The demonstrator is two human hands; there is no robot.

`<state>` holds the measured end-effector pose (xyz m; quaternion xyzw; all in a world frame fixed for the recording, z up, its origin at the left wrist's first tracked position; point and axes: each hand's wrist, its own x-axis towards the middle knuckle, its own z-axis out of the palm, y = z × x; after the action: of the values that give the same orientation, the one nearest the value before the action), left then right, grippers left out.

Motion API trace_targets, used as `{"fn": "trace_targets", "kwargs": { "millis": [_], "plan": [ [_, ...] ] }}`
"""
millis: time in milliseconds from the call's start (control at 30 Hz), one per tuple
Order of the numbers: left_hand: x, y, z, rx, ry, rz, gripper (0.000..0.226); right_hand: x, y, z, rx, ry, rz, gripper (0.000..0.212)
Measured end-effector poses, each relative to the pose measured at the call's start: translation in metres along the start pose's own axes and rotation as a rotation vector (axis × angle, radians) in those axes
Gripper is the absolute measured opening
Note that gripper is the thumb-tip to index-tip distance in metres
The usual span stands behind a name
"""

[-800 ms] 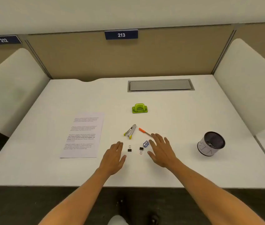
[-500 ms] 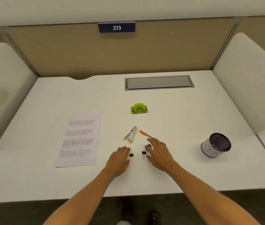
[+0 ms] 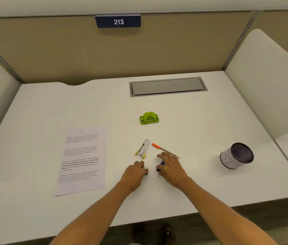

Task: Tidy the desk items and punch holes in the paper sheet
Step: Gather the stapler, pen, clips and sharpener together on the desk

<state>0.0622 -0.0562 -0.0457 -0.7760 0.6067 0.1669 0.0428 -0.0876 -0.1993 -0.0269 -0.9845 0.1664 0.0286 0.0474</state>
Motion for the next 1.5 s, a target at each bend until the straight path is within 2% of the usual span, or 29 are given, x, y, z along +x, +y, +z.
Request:
{"fn": "trace_targets", "kwargs": {
  "millis": [167, 300, 500, 667, 1000, 1200, 1333, 1500],
  "plan": [
    [0.006, -0.006, 0.001, 0.011, 0.013, 0.048, 0.029, 0.007, 0.000, 0.005, 0.042, -0.061, 0.029, 0.013],
    [0.006, -0.008, 0.000, 0.024, 0.025, 0.075, 0.022, 0.012, 0.001, 0.008, 0.063, -0.153, 0.031, 0.019],
    [0.006, -0.009, -0.006, -0.002, 0.024, 0.096, 0.027, 0.016, -0.003, 0.001, 0.055, -0.197, 0.054, 0.020],
    [0.004, -0.010, -0.008, -0.025, 0.019, 0.104, 0.030, 0.016, -0.008, -0.002, 0.041, -0.169, 0.035, 0.018],
    [0.001, 0.002, 0.004, -0.185, 0.113, 0.080, 0.030, 0.014, -0.013, 0.005, 0.211, -0.081, -0.015, 0.020],
    [-0.003, 0.015, 0.010, -0.351, 0.171, 0.017, 0.029, 0.015, -0.007, 0.007, 0.446, -0.058, 0.005, 0.019],
    [-0.003, 0.024, 0.007, -0.434, 0.241, 0.004, 0.024, 0.015, 0.005, 0.001, 0.728, -0.091, 0.053, 0.030],
    [0.003, 0.034, -0.009, -0.461, 0.366, 0.025, 0.020, 0.019, 0.016, -0.008, 1.175, -0.112, 0.288, 0.016]
  ]
}}
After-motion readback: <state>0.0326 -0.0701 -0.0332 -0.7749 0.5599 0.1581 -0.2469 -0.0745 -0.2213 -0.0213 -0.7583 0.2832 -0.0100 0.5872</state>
